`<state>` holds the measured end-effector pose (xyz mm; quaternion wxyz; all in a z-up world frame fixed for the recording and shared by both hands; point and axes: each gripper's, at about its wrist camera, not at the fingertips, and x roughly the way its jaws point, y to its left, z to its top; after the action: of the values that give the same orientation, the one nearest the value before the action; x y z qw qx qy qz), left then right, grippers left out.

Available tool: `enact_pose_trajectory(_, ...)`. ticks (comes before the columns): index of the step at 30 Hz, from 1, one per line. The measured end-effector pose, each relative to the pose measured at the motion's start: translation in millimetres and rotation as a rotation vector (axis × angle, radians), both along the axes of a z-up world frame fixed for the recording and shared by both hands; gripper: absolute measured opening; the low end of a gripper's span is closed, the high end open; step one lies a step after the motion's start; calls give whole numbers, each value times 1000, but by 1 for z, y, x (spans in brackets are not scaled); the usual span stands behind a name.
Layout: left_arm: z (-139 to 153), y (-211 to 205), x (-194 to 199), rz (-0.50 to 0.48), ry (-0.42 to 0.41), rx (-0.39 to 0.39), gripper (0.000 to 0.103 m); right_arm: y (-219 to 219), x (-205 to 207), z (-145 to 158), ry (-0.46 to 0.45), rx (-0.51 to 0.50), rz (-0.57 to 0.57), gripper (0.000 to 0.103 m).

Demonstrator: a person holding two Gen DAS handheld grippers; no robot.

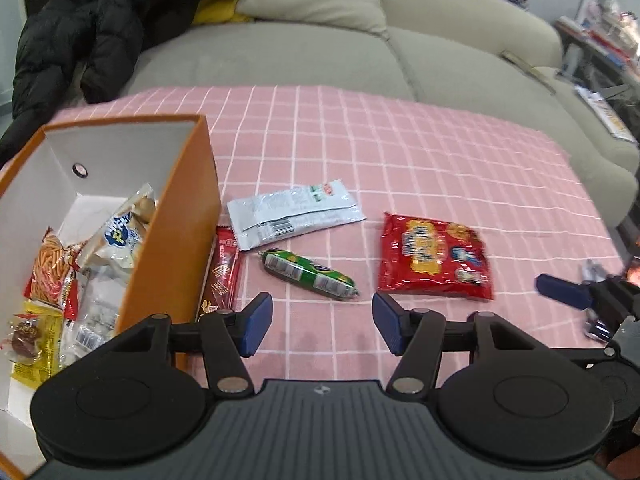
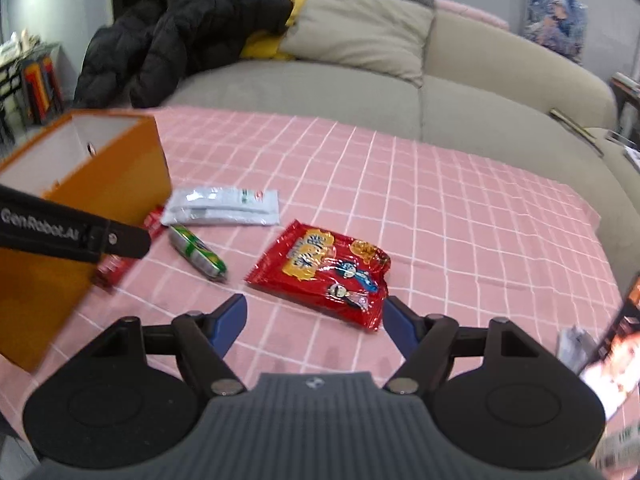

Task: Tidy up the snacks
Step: 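Grasp the green sausage stick with left tool while right tool grasps the red snack bag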

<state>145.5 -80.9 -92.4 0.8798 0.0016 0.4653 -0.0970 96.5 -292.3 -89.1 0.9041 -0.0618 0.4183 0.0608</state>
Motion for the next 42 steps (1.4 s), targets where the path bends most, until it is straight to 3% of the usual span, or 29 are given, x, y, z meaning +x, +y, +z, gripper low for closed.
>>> enact_pose_trajectory(2, -8, -3, 11, 20, 18, 12, 68, -3, 14, -12, 17, -41, 39, 86)
enact_pose_trajectory(5, -16, -5, 27, 44, 47, -2, 68, -9, 34, -27, 40, -84, 89, 87)
enact_pose_trajectory(8, -27, -5, 46, 85, 85, -22, 68, -12, 55, -42, 91, -110, 177, 98)
enact_pose_trajectory(13, -44, -3, 67, 159, 142, -23, 68, -7, 77, -62, 106, -214, 305, 99)
enact_pose_trajectory(20, -60, -1, 82, 189, 194, -56, 64, -2, 105, -70, 134, -163, 375, 99)
enact_pose_trajectory(25, -64, 1, 87, 173, 201, -78, 50, -4, 113, -71, 177, -64, 312, 97)
enact_pose_trajectory(32, -58, -2, 81, 88, 200, -57, 30, -8, 91, -67, 225, 31, 121, 78)
enact_pose_trajectory(35, -53, -5, 75, 39, 206, -19, 22, -5, 74, -61, 234, 54, 61, 76)
enact_pose_trajectory(38, -50, -5, 70, 20, 212, 14, 22, -1, 58, -59, 242, 79, 27, 75)
enact_pose_trajectory(42, -54, 5, 74, 69, 224, -67, 27, 8, 47, -59, 233, 72, -6, 76)
